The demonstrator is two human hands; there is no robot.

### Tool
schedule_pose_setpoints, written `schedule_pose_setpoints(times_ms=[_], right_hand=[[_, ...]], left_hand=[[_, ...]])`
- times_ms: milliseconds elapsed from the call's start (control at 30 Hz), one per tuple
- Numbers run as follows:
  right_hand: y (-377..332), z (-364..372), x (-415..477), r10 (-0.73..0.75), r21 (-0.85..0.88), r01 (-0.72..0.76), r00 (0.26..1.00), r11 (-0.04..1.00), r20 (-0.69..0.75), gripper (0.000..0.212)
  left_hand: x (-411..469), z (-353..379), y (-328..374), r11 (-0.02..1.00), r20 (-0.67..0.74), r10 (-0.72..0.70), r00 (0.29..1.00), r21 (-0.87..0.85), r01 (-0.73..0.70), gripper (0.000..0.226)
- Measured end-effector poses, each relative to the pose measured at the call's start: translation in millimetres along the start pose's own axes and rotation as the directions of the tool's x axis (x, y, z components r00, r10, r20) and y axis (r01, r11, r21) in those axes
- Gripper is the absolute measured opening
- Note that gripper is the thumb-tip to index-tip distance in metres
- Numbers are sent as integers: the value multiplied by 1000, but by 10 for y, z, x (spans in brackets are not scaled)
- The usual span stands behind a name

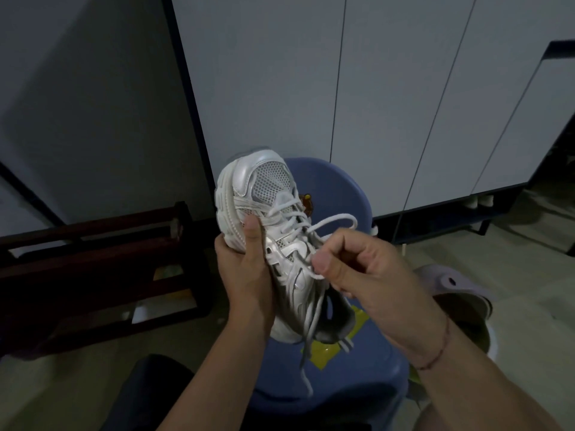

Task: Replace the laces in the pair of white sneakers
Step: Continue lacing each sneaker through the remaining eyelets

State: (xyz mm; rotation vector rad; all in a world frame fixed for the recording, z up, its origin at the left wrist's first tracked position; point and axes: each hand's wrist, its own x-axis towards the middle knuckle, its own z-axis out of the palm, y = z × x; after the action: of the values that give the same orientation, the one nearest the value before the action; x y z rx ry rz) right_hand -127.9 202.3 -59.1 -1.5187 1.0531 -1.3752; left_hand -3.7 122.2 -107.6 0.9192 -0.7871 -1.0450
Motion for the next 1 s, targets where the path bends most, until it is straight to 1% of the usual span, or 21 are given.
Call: schedule_pose_setpoints(times_ms=[33, 100, 167, 200, 267, 400, 433, 500, 567, 600, 633, 700, 767, 833, 900, 933, 1000], right_hand=[[4, 11, -1, 1, 47, -1, 1000, 999, 1, 23], [3, 16, 2, 27, 201, -24, 1000, 979, -11, 16], [6, -9, 8, 49, 348, -41, 999, 937, -15, 20], [15, -34, 9, 55, 367, -41, 998, 929, -29, 25], [30, -81, 22, 47, 290, -18, 994, 957, -94, 29], [22, -153, 36, 27, 44, -19, 981, 999, -193, 14], [7, -167, 29, 15, -22, -20, 979, 1000, -205, 10], [-32, -163, 5, 8, -120, -31, 983, 992, -184, 6], [-67, -115, -18, 41, -129, -61, 988, 990, -151, 6], [-83, -83, -24, 68, -133, -88, 986, 987, -150, 8], [-87, -53, -29, 98, -151, -122, 982, 981, -161, 15], [-46, -1, -31, 133, -221, -181, 967, 958, -216, 31], [26, 39, -32, 125, -291, -217, 945, 932, -302, 38], [85, 63, -30, 115, -289, -238, 915, 927, -387, 31], [122, 84, -14, 109, -232, -226, 896, 946, -431, 17], [127, 97, -7, 100, -197, -206, 890, 958, -446, 12], [125, 121, -2, 53, -154, -140, 884, 978, -465, 11]], left_hand=[[7, 5, -7, 1000, 13, -13, 1000, -4, 13, 67], [15, 11, -8, 999, 50, -36, 998, 32, 34, 69], [18, 3, -10, 995, 92, -89, 992, 56, 84, 69], [19, -7, -18, 992, 105, -122, 987, 43, 118, 66], [10, -19, -12, 985, 107, -169, 980, 7, 170, 58], [0, -23, 21, 974, 118, -219, 969, -34, 224, 62], [1, -22, 29, 973, 123, -222, 967, -42, 228, 61], [5, -26, 29, 971, 130, -228, 965, -47, 236, 62], [-2, -25, 25, 974, 127, -218, 968, -36, 224, 64], [-6, -24, 18, 978, 122, -202, 972, -23, 206, 65], [-10, -21, 8, 983, 112, -182, 977, -8, 183, 65], [-31, -10, -1, 989, 87, -146, 985, 14, 145, 65], [-64, 3, -4, 995, 67, -98, 993, 31, 96, 63], [-98, 18, 12, 998, 48, -45, 998, 47, 43, 59], [-107, 21, 15, 998, 39, -18, 999, 58, 15, 52], [-108, 21, 15, 998, 29, -12, 1000, 65, 10, 47], [-103, 14, 16, 997, -4, 0, 1000, 75, 0, 47]])
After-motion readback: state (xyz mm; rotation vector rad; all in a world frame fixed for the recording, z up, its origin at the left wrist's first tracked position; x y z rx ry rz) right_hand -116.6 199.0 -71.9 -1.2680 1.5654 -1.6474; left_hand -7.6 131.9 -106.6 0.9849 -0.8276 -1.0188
